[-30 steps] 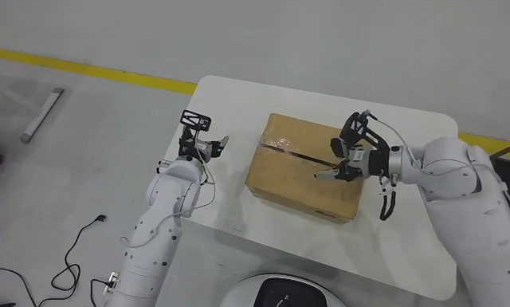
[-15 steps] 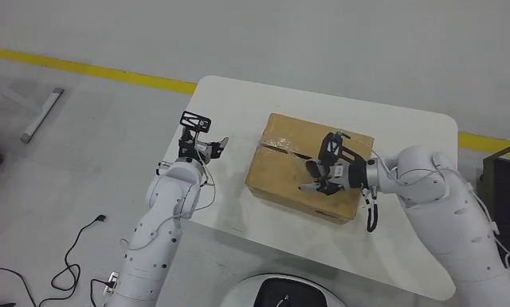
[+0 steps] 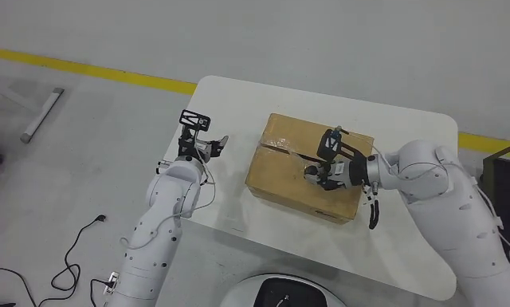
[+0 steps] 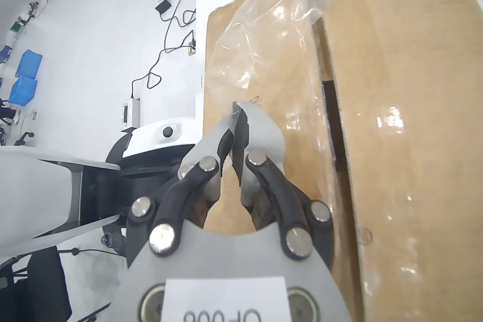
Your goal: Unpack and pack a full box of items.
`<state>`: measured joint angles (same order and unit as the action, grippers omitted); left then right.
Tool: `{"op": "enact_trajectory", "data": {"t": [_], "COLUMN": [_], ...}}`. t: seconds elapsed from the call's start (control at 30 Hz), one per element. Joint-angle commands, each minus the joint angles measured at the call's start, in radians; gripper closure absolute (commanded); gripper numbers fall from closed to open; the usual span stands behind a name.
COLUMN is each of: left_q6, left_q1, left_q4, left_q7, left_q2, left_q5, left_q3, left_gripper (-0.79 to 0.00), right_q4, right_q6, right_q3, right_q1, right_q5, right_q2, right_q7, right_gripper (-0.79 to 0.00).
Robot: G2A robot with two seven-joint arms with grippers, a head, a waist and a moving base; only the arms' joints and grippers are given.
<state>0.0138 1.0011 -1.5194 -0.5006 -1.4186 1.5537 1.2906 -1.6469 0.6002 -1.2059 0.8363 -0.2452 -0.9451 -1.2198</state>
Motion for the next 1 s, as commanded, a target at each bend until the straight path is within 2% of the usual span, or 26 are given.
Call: {"op": "enact_trajectory", "data": {"t": [0.0, 0.13, 0.4, 0.63, 0.77, 0.97], "left_q6": [0.0, 0.006, 0.005, 0.041, 0.125, 0.21], "left_q1": [0.001, -0.002, -0.004, 0.003, 0.013, 0.023], "left_q4": [0.001, 0.003, 0.004, -0.009, -0.035, -0.047], "left_q7": [0.0, 0.002, 0.004, 0.01, 0.026, 0.049], "left_q2": [0.0, -0.001, 0.0, 0.002, 0.005, 0.011], "left_q5": [-0.001, -0.003, -0.006, -0.014, -0.074, -0.099], "left_q3": [0.0, -0.008, -0.006, -0.005, 0.001, 0.0], "left_gripper": [-0.785, -0.785, -0.785, -0.785, -0.785, -0.785], "right_q4": [-0.023, -0.067, -0.137, -0.137, -0.136, -0.111], "right_q6": [-0.038, -0.103, -0.132, -0.132, -0.14, -0.153], "right_q3": [-0.018, -0.027, -0.045, -0.045, -0.04, 0.003], "right_q1": [-0.011, -0.039, -0.08, -0.08, -0.07, -0.132], "right_q5": [0.043, 0.057, -0.229, -0.229, -0.171, -0.111], "right_q2": [0.006, 0.02, 0.039, 0.039, 0.038, 0.033], "right_q7": [-0.038, -0.103, -0.097, -0.097, -0.052, -0.065], "right_gripper": [0.0, 0.0, 0.0, 0.0, 0.0, 0.0]}}
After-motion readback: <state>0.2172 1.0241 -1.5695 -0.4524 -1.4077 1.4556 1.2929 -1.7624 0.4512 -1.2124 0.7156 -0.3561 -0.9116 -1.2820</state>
